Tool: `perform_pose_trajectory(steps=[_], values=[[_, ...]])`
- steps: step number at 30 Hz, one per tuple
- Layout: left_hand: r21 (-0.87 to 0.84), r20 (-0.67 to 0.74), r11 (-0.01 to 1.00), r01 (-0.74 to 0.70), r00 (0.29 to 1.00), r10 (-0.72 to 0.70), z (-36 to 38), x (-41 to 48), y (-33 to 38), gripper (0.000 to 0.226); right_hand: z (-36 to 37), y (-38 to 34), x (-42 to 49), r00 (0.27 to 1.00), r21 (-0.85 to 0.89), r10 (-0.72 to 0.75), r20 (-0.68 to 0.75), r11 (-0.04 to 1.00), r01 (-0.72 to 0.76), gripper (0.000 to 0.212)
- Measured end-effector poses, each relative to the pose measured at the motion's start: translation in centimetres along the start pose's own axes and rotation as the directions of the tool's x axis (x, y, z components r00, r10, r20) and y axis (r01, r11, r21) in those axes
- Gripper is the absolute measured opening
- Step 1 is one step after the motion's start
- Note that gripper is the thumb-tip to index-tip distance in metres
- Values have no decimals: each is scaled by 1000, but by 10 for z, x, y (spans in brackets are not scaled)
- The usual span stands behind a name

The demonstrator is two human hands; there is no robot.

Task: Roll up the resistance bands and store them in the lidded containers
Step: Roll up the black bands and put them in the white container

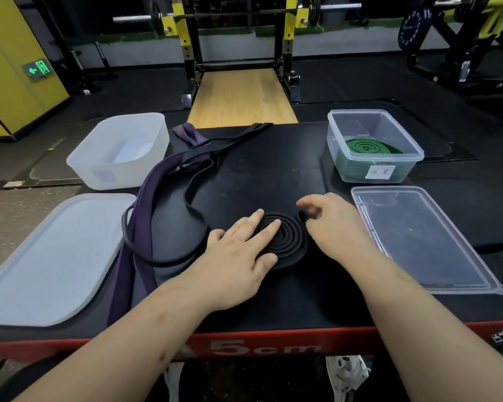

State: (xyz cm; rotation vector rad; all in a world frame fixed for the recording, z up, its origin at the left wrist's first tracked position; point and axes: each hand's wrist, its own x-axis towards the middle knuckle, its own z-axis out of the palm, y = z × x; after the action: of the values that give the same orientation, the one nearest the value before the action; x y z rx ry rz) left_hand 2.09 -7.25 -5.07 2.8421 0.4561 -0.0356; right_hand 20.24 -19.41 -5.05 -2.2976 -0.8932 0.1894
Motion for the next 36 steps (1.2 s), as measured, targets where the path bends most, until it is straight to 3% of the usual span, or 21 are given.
perform_pose_trajectory(steps=[4,8,12,14,24,30,36], values=[[21,8,999,-46,999,46,-2,4,-8,61,-1,-4,-5,1000,63,-28,0,998,28,50],[40,-16,997,-67,998,68,-2,6,-8,63,-15,-11,-21,957,-26,-169,234,983,180,60],[3,-35,997,-75,997,75,-3,5,-8,65,-21,-10,-38,846,-90,-149,513,970,225,111],[-36,-20,997,-65,998,64,-6,4,-8,64,-13,-8,-37,861,-117,-147,487,966,231,125],[2,-43,1000,-31,999,31,-6,1,-15,58,10,-26,-37,934,-324,-174,313,905,278,112],[42,-41,998,-52,998,53,-10,-1,-10,58,15,-31,-39,959,-251,-128,251,949,192,93],[18,-56,998,-67,996,68,-25,-4,-19,59,7,-45,-39,955,-237,-197,222,939,249,91]])
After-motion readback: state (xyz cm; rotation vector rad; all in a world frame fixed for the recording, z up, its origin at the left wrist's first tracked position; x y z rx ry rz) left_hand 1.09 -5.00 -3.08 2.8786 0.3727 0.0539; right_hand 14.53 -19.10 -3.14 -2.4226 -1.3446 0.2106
